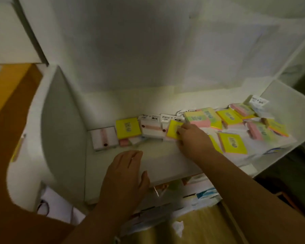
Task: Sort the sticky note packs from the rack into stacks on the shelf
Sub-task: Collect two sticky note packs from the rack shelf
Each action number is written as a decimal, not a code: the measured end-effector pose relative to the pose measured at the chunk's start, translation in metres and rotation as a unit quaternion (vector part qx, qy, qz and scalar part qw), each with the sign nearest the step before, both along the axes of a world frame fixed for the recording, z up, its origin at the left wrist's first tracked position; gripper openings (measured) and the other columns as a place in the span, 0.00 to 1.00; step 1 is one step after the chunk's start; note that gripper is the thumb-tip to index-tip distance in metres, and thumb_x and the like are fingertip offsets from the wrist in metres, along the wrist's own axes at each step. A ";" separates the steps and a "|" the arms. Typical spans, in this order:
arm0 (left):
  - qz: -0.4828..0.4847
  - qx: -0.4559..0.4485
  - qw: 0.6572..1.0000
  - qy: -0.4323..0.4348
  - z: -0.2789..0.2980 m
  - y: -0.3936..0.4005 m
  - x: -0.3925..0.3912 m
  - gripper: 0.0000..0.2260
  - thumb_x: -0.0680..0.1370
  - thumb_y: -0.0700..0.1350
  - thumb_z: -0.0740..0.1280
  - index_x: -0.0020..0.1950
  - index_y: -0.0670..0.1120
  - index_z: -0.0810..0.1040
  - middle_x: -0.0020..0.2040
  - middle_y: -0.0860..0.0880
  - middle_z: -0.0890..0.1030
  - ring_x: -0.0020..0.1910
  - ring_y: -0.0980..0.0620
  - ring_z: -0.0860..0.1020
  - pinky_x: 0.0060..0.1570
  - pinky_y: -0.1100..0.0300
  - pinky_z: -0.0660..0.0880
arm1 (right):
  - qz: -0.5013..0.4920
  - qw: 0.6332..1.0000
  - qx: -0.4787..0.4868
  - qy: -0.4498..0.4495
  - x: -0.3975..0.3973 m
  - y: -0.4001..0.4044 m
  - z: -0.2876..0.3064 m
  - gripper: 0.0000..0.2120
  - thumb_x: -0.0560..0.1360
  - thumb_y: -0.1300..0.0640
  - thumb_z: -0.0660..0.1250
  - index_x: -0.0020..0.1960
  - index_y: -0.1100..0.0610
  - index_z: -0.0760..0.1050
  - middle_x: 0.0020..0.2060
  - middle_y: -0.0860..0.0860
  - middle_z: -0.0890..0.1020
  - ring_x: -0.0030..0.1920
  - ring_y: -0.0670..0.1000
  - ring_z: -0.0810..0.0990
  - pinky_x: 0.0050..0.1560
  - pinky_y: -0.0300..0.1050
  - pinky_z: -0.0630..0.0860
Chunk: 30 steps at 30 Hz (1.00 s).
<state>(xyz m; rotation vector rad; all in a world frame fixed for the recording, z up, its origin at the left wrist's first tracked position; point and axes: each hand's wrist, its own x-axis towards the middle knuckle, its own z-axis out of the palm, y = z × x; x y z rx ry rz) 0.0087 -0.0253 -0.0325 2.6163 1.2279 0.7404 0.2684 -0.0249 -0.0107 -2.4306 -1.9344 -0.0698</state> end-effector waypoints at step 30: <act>0.097 0.012 0.959 0.266 0.033 0.098 0.051 0.17 0.78 0.59 0.58 0.49 0.46 0.75 0.48 0.45 0.80 0.49 0.41 0.80 0.37 0.56 0.65 | 0.068 0.948 0.272 0.150 0.061 -0.107 0.039 0.10 0.70 0.62 0.73 0.43 0.52 0.73 0.38 0.46 0.74 0.37 0.49 0.72 0.34 0.44 0.72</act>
